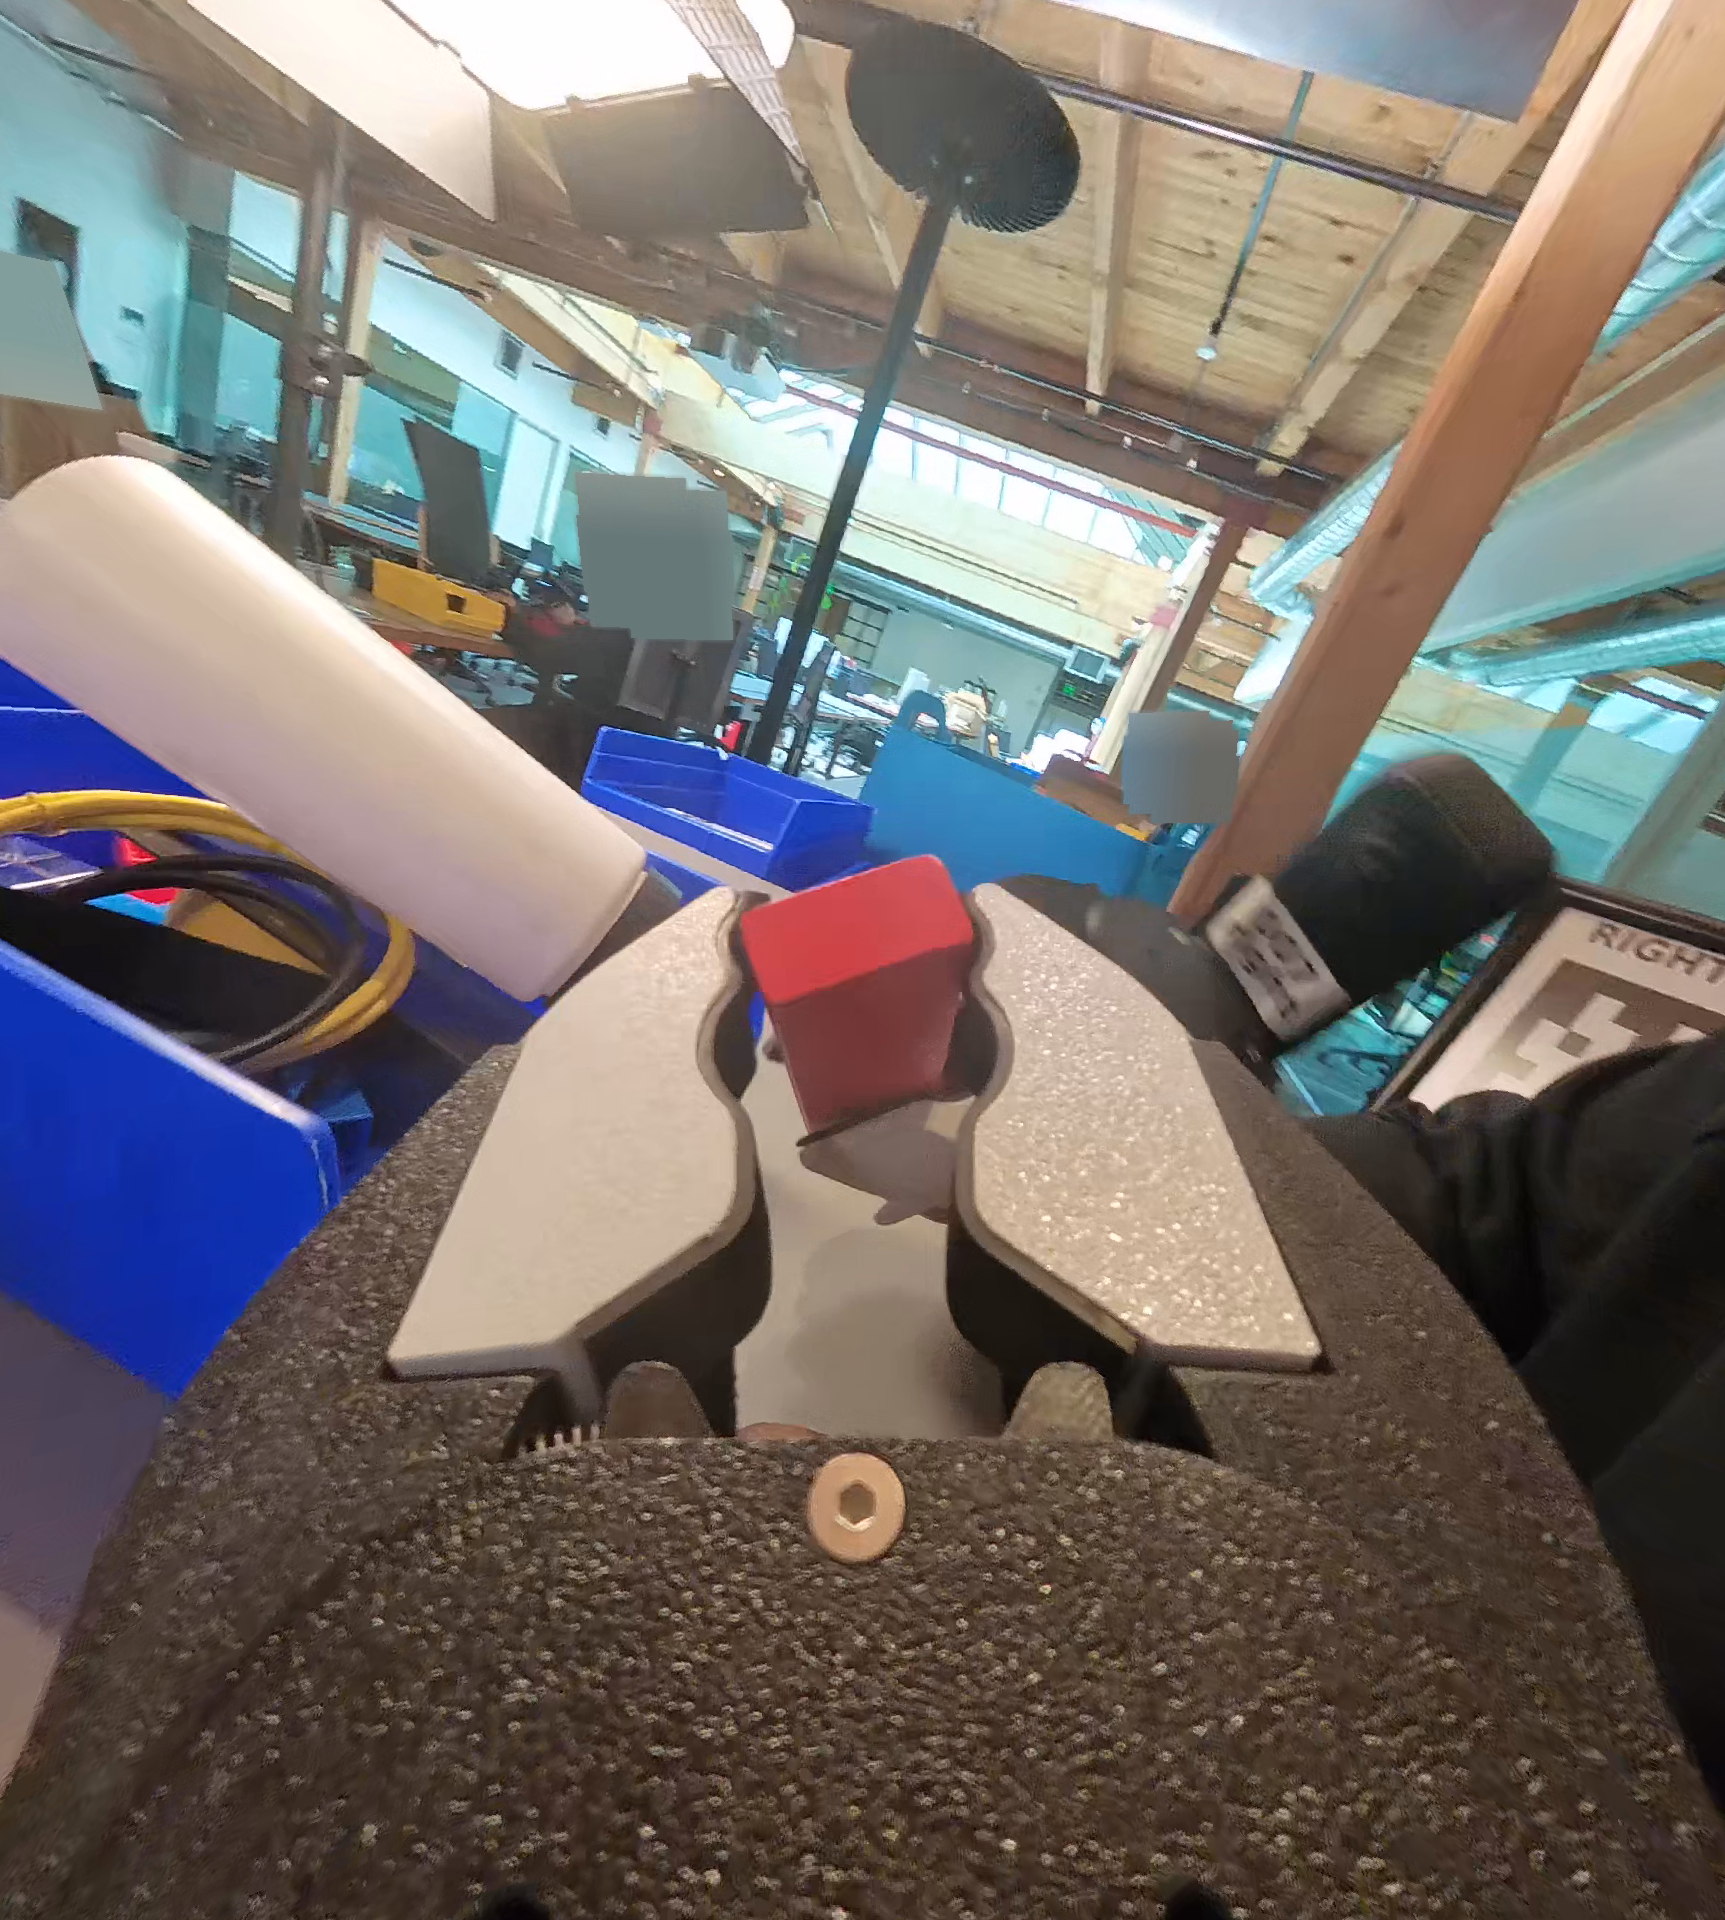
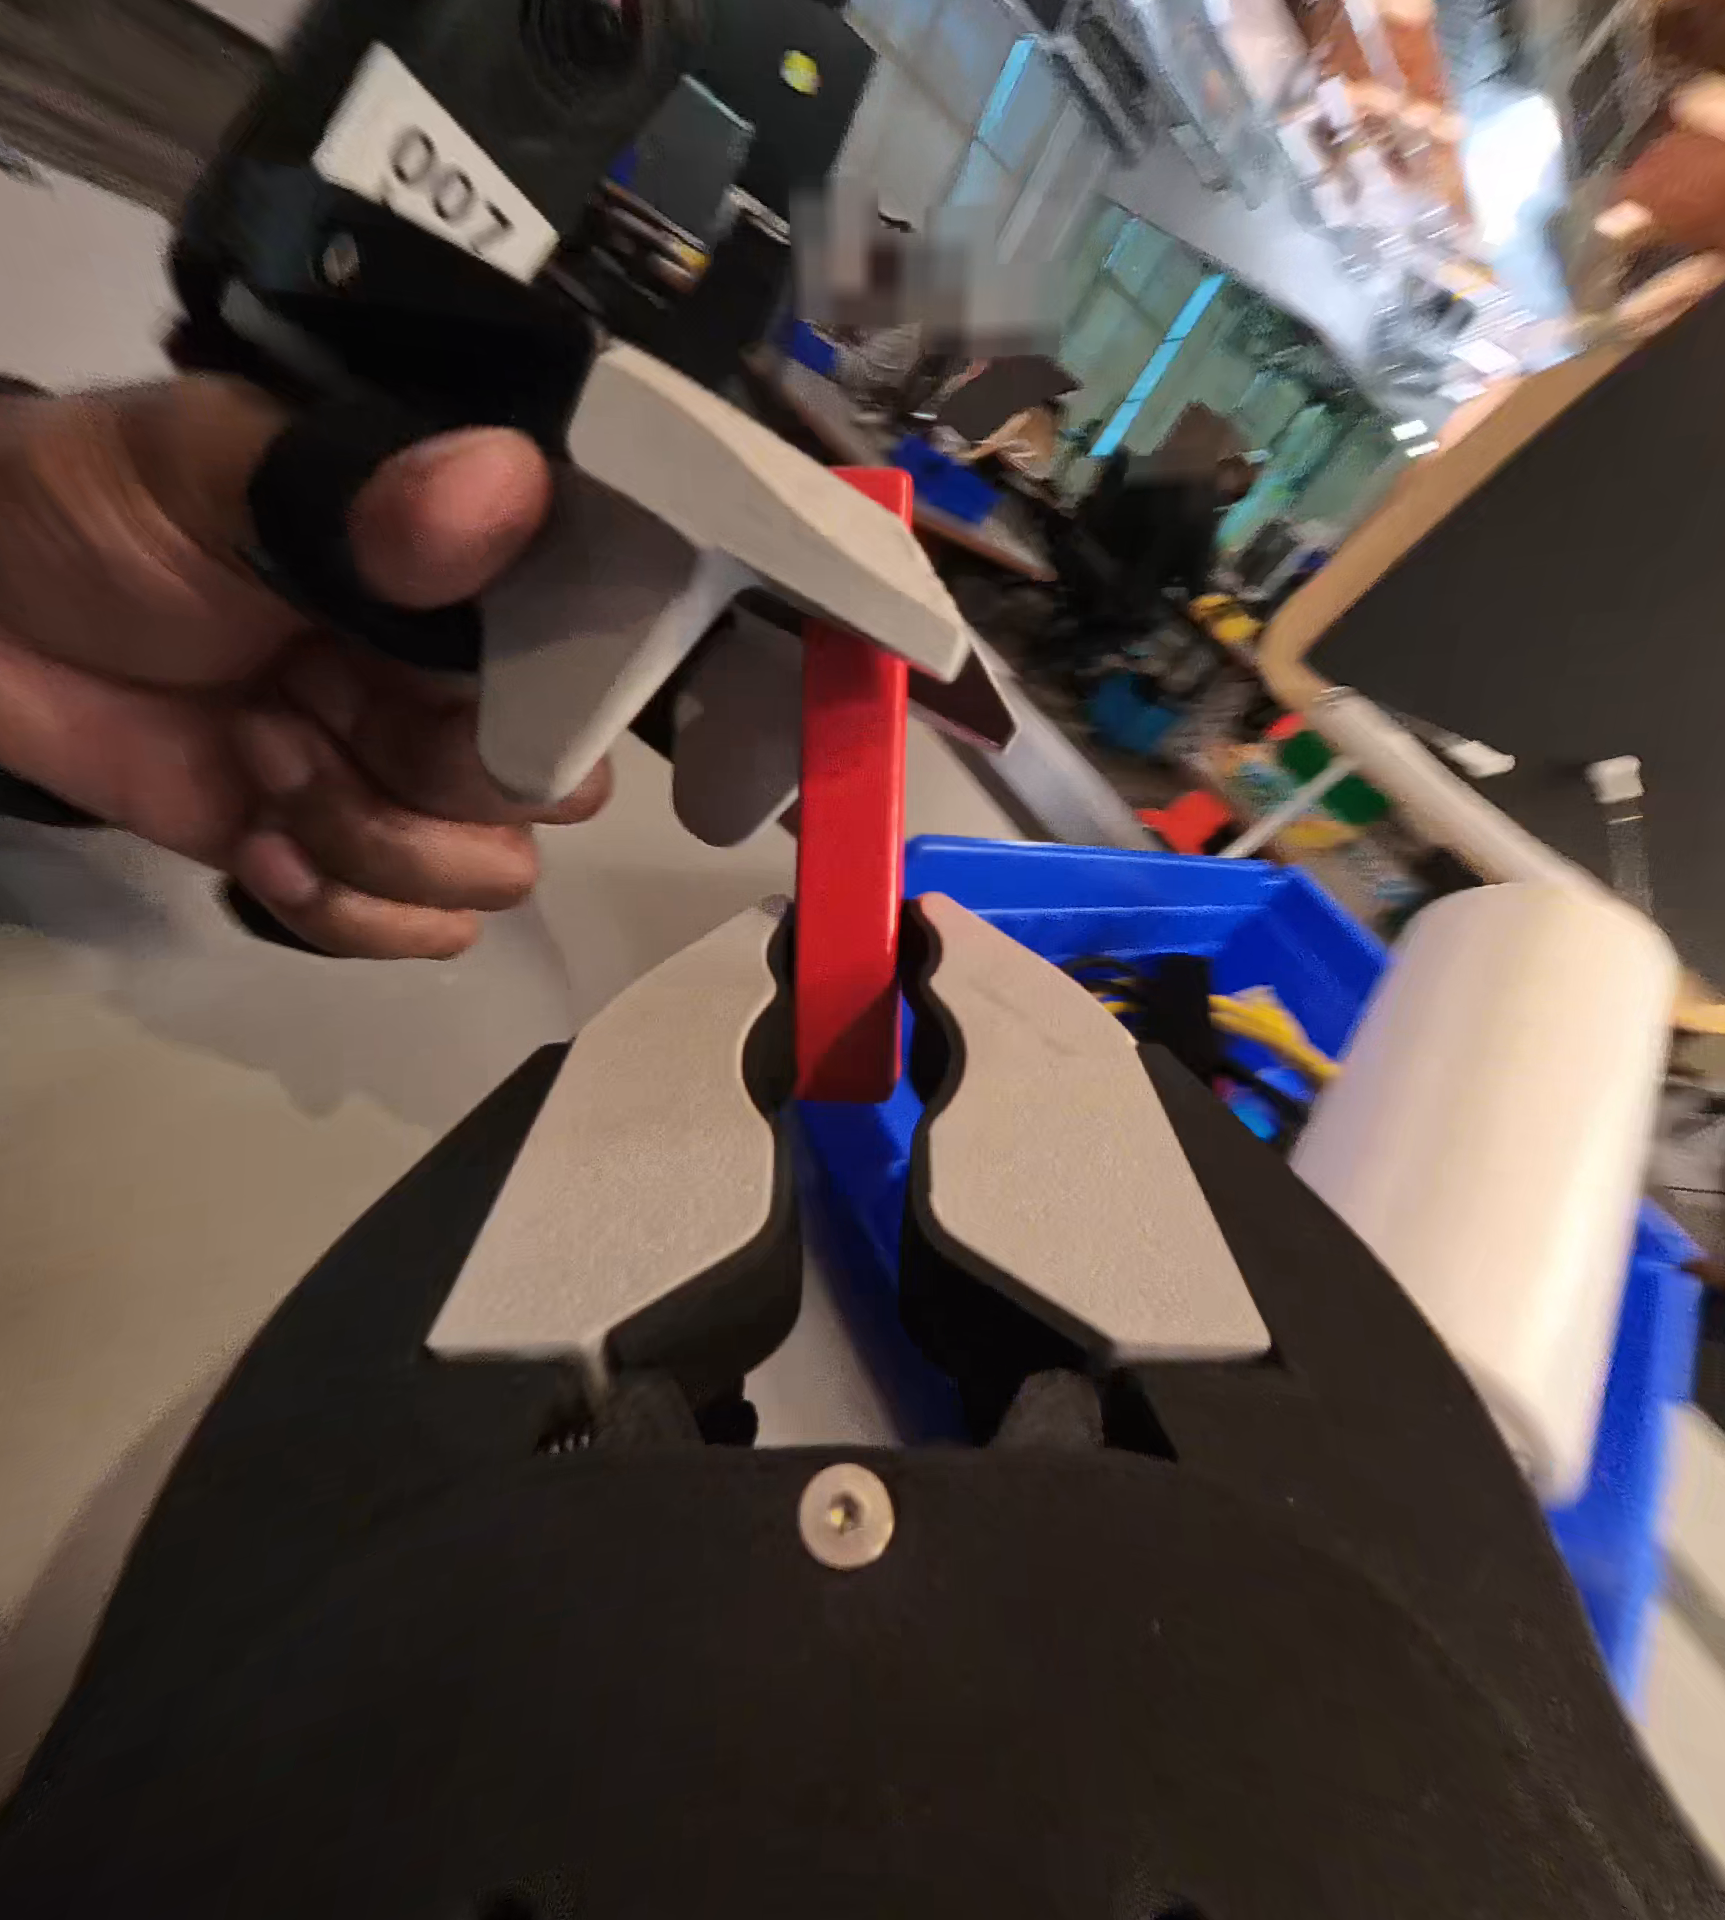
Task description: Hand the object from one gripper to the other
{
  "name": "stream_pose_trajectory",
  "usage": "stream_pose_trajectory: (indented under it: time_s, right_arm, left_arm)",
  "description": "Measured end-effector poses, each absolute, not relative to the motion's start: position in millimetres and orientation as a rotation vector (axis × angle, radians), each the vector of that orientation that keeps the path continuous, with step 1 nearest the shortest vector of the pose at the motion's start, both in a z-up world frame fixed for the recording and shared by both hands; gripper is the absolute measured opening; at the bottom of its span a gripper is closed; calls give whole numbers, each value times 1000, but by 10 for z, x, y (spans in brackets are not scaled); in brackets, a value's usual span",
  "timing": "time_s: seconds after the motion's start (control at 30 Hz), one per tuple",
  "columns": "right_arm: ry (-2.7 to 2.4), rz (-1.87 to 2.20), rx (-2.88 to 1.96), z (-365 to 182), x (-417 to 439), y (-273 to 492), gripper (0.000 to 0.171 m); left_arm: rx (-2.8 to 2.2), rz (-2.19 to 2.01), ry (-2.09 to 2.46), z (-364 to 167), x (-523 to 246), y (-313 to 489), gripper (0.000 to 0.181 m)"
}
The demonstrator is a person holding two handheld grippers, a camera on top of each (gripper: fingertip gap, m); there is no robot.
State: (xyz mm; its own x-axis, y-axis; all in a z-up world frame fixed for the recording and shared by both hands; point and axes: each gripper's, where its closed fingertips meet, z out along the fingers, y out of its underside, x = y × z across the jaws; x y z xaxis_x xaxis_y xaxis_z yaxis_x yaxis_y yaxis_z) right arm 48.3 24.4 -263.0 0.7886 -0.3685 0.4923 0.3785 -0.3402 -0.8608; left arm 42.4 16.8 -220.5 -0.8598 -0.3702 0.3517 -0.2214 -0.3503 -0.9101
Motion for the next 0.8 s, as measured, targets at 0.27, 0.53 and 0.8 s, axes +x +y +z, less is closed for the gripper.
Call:
stream_pose_trajectory:
  time_s: [0.27,0.53,0.8]
  right_arm:
    - [112,269,-1645,-2573,130,276,17]
    - [224,-343,-1718,-2676,566,240,69]
    - [19,-831,-1785,-2726,495,305,40]
  left_arm:
    - [-706,-2445,1869,-2181,345,197,56]
    - [-890,-2330,1713,-2243,546,317,18]
    - [-978,-2515,1662,-2243,518,255,18]
